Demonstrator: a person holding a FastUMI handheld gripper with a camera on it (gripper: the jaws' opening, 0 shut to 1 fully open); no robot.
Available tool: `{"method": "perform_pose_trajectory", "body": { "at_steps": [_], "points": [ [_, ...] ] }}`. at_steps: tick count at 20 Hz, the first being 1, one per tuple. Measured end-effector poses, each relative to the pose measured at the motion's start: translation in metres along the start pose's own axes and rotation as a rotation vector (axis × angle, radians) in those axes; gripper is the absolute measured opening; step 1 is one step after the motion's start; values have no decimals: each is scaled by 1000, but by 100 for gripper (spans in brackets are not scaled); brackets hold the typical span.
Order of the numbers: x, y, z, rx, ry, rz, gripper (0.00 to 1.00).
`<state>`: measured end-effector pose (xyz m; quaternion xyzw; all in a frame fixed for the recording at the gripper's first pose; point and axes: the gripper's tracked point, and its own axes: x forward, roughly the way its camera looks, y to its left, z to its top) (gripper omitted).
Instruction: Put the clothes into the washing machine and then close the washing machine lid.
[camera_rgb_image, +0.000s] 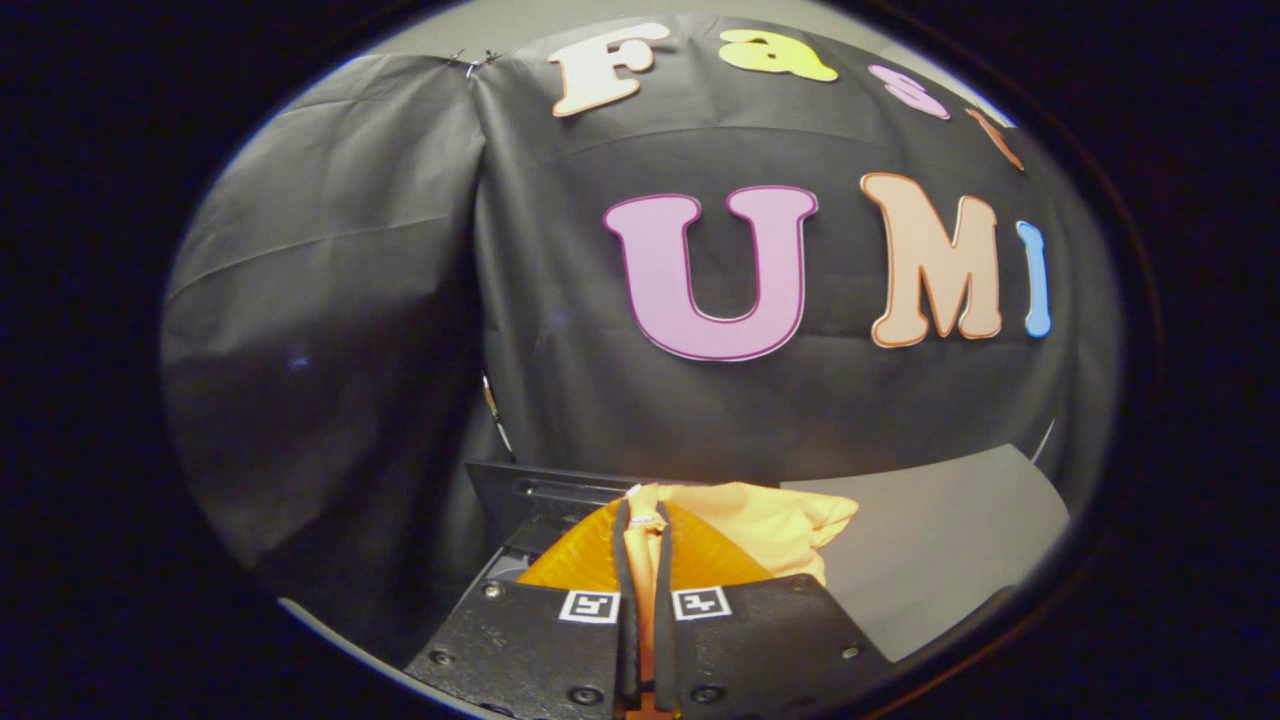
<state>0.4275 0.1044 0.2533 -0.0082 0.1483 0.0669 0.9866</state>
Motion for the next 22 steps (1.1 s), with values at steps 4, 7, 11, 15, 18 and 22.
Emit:
{"method": "perform_pose_trajectory", "body": {
  "at_steps": [4,7,11,15,18,22],
  "points": [
    [9,21,-12,6,21,38,5],
    [19,39,-25,18,38,67,5],
    [36,66,-47,37,78,112,5],
    [55,83,-65,21,94,127,5],
    [64,91,-80,18,111,126,5],
    [78,98,-96,21,108,122,5]
  ]
}}
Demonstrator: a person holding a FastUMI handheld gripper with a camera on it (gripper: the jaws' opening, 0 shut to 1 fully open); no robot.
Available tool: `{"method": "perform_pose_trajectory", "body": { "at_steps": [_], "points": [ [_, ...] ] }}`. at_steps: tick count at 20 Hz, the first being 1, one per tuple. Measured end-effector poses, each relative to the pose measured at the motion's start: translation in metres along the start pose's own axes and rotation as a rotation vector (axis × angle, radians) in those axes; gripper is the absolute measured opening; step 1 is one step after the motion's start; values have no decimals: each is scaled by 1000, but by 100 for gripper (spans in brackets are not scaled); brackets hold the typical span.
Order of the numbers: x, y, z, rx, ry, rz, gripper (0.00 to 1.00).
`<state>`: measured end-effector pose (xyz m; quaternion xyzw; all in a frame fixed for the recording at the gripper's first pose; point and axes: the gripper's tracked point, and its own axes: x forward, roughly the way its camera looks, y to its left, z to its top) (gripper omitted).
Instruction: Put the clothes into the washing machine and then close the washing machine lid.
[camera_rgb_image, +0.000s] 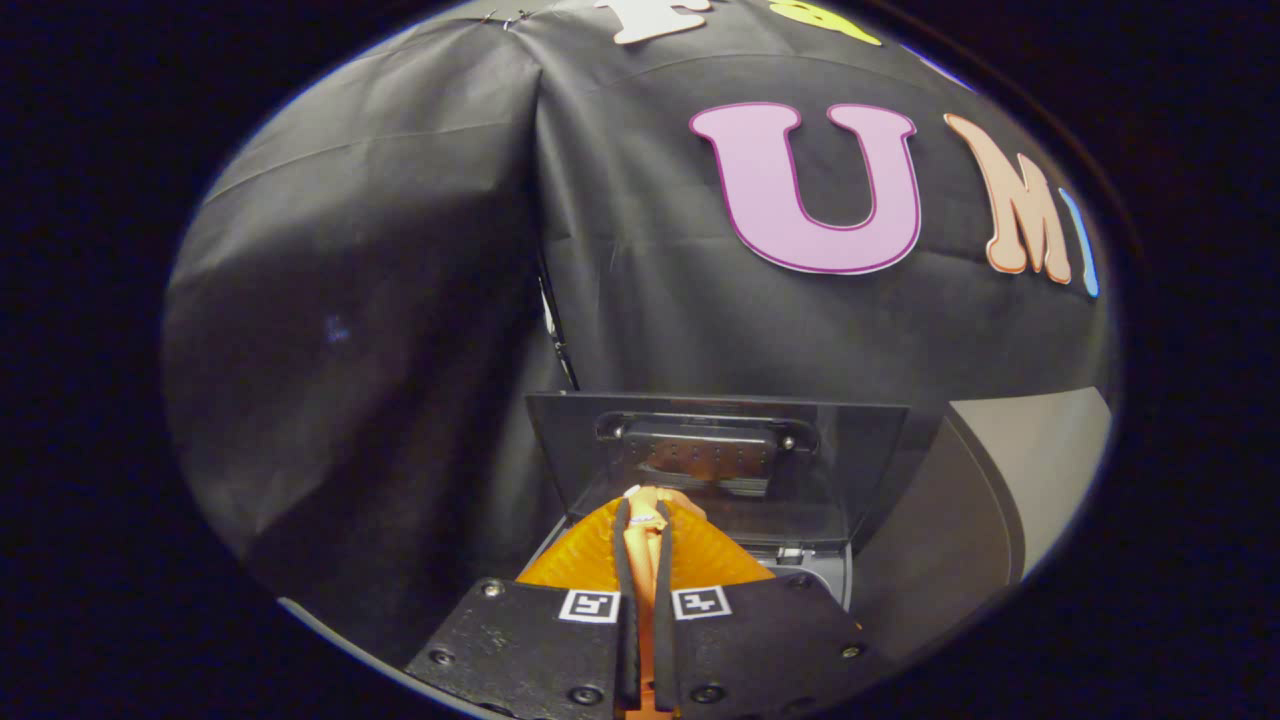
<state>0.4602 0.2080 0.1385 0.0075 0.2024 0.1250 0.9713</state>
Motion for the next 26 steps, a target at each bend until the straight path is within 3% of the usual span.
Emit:
{"method": "perform_pose_trajectory", "body": {
  "at_steps": [5,16,22,26],
  "points": [
    [19,3,-14,37,-19,-11,5],
    [46,14,-51,-24,33,-30,6],
    [54,7,-82,-47,104,-81,14],
    [58,4,-97,-23,129,-71,20]
  ]
}}
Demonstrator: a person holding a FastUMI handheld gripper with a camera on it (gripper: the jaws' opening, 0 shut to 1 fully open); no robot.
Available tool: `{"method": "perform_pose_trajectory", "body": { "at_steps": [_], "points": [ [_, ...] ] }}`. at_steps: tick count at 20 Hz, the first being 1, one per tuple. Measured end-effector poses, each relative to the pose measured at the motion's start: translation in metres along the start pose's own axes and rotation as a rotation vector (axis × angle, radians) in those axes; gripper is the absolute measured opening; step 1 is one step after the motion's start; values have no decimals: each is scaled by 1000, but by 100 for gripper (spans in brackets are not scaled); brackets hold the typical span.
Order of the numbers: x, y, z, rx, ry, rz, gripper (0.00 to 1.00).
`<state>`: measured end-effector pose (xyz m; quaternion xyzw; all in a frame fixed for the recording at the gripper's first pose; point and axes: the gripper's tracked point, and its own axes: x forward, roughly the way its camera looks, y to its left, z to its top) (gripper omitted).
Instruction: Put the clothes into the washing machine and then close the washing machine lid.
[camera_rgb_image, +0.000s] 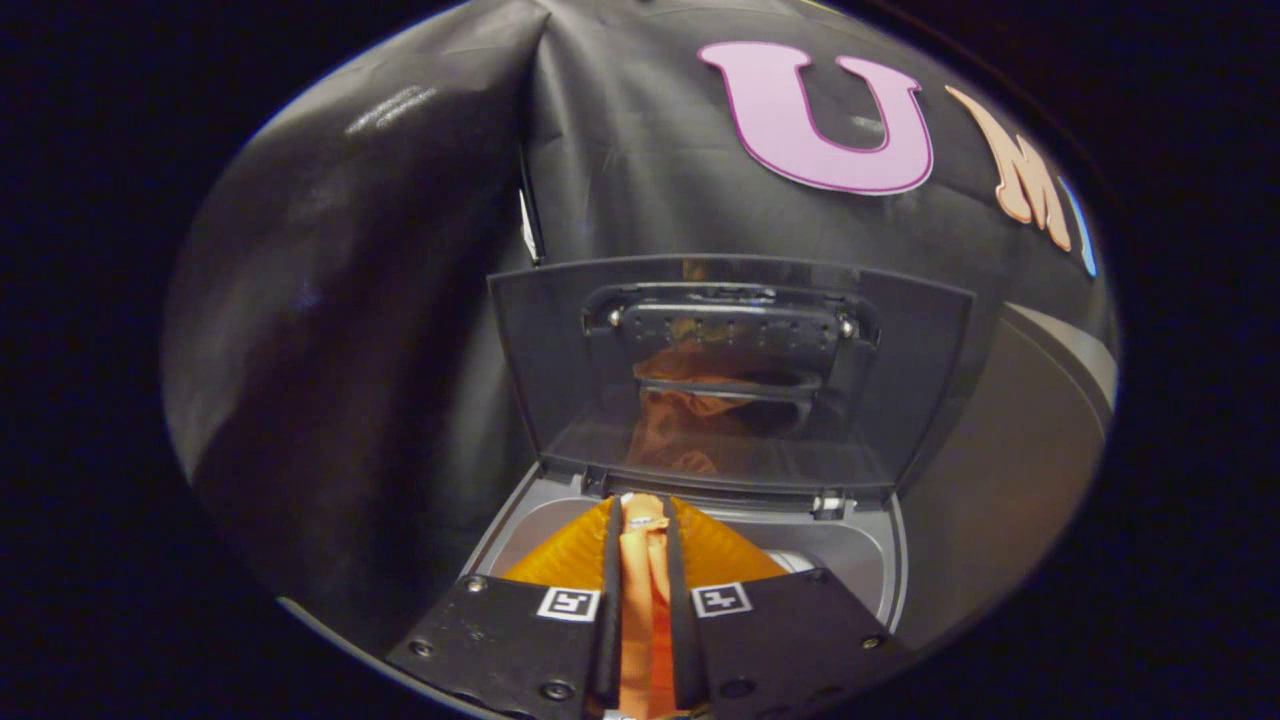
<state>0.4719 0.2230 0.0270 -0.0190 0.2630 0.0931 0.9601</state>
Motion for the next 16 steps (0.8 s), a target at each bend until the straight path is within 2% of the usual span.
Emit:
{"method": "perform_pose_trajectory", "body": {
  "at_steps": [1,3,4,7,11,16],
  "points": [
    [2,0,4,3,-21,-1,26],
    [0,2,9,9,-39,19,27],
    [-1,3,9,14,-38,25,31],
    [2,-2,20,-6,-84,-5,60],
    [-12,6,47,-41,-176,-3,98],
    [-20,5,105,-127,-328,-68,97]
  ]
}}
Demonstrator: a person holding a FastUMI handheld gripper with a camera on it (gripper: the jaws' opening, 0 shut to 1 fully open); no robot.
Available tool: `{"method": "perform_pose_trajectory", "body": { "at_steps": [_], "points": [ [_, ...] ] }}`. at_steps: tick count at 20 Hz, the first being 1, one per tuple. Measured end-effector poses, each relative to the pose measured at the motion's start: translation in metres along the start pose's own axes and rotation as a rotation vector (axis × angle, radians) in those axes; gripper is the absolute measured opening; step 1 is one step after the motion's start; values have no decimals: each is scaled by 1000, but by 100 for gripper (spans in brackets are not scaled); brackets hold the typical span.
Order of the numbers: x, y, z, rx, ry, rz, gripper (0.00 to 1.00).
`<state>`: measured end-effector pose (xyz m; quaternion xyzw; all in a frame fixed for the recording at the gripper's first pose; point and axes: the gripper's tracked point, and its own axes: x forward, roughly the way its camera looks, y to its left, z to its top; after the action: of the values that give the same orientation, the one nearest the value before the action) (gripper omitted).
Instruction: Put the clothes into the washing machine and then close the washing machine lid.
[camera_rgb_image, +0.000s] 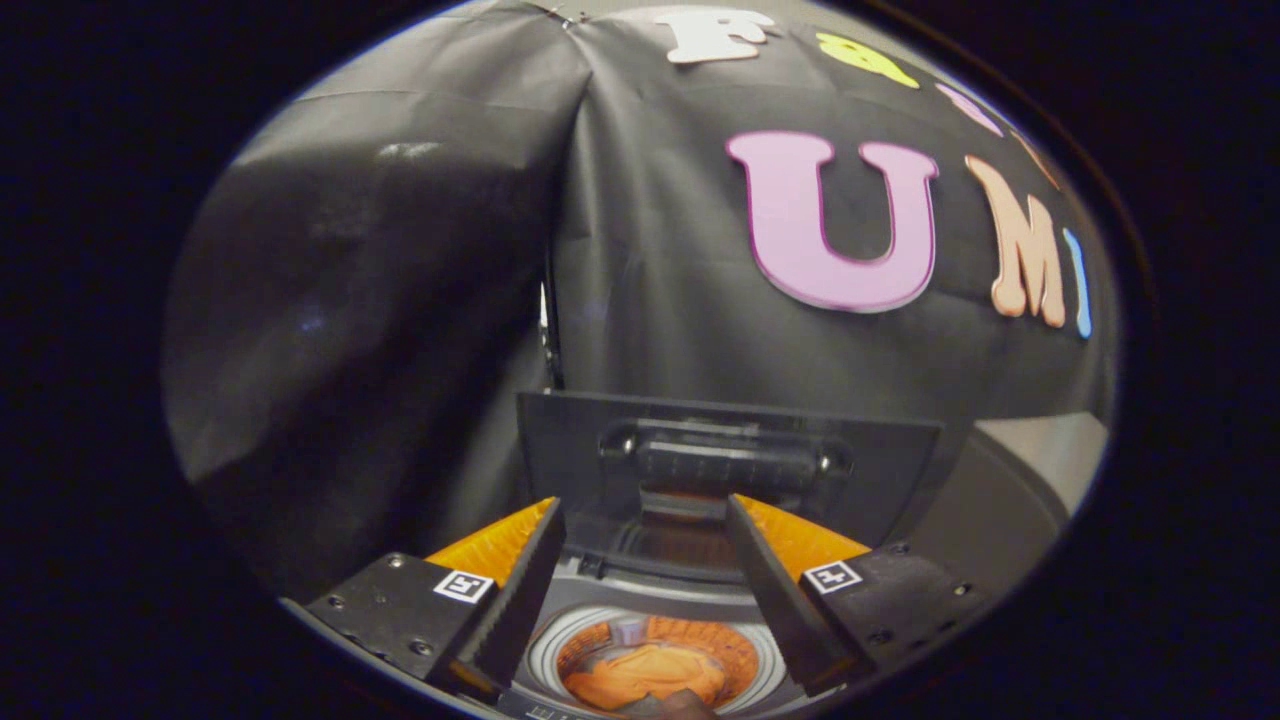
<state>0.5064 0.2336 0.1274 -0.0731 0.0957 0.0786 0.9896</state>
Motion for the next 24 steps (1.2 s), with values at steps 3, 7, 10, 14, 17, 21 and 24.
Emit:
{"method": "perform_pose_trajectory", "body": {
  "at_steps": [3,7,10,14,17,21,24],
  "points": [
    [8,-1,23,27,-31,-19,97],
    [35,-14,55,83,-68,-76,97],
    [57,-27,62,93,-56,-118,97],
    [84,-48,41,153,23,-186,97],
    [97,-52,23,157,101,-219,97],
    [97,-56,16,121,129,-251,97],
    [99,-56,16,120,144,-247,98]
  ]
}}
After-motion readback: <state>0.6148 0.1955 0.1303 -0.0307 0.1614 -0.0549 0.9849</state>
